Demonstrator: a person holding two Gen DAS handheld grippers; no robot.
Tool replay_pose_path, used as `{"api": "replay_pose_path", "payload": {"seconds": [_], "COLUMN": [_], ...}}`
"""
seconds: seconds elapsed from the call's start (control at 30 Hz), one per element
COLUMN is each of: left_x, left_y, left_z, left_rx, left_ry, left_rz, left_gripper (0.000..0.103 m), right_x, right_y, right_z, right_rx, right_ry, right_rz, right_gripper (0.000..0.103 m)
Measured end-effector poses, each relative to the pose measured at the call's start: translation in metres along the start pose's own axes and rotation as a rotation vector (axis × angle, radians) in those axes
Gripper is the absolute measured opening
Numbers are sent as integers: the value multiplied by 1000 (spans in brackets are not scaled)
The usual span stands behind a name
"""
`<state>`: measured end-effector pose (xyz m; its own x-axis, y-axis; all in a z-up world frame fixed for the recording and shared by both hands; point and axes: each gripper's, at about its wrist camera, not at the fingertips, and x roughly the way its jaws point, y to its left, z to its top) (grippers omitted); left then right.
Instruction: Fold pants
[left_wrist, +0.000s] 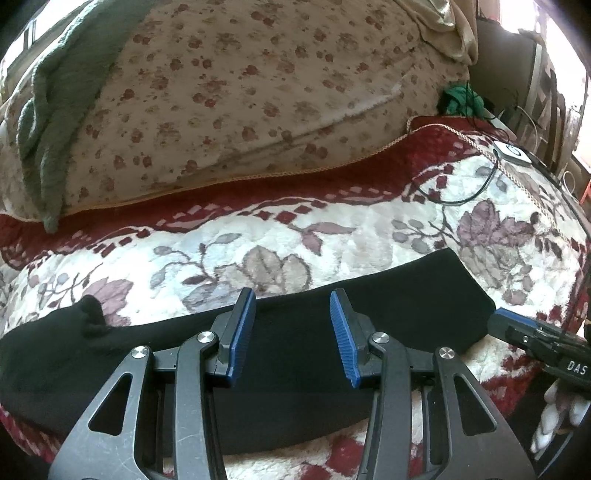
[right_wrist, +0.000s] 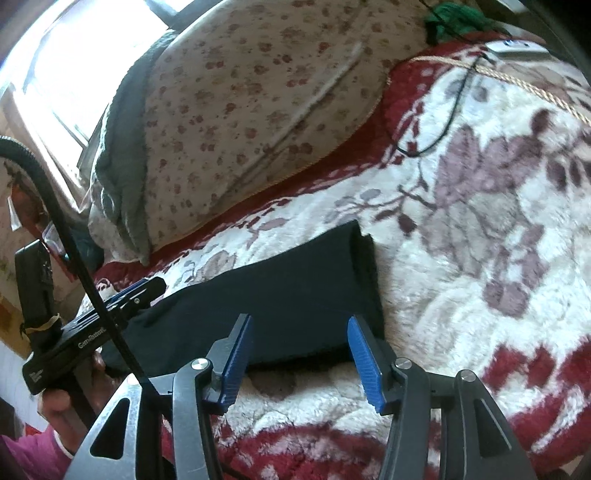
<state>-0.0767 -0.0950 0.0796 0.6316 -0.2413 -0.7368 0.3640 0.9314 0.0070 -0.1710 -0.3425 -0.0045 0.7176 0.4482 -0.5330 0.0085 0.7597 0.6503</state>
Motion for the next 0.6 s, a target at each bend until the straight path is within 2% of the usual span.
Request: {"api": "replay_pose_path", "payload": {"seconds": [0.07, 0.2, 0.27, 0.4, 0.6], "left_x": [3, 13, 18, 38, 65], "left_y": [-2, -7, -8, -17, -35], "left_z": [2, 10, 14, 26, 40], "left_rx": [7, 41, 49, 82, 143], "left_ry": [4, 14, 27, 106, 165], "left_rz": [-10, -77, -111, -227, -310], "left_gripper": [41, 41, 41, 41, 41], "right_x": [-2, -4, -4, 1, 19], "right_y": [-5, -10, -12, -19, -29], "right_z": [-1, -4, -6, -9, -4], "right_rx": [19, 49, 54, 78, 129], "right_ry": [9, 35, 43, 67, 101], "right_rz": [-5, 10, 13, 13, 17], "right_gripper": [52, 65, 65, 65, 66]}}
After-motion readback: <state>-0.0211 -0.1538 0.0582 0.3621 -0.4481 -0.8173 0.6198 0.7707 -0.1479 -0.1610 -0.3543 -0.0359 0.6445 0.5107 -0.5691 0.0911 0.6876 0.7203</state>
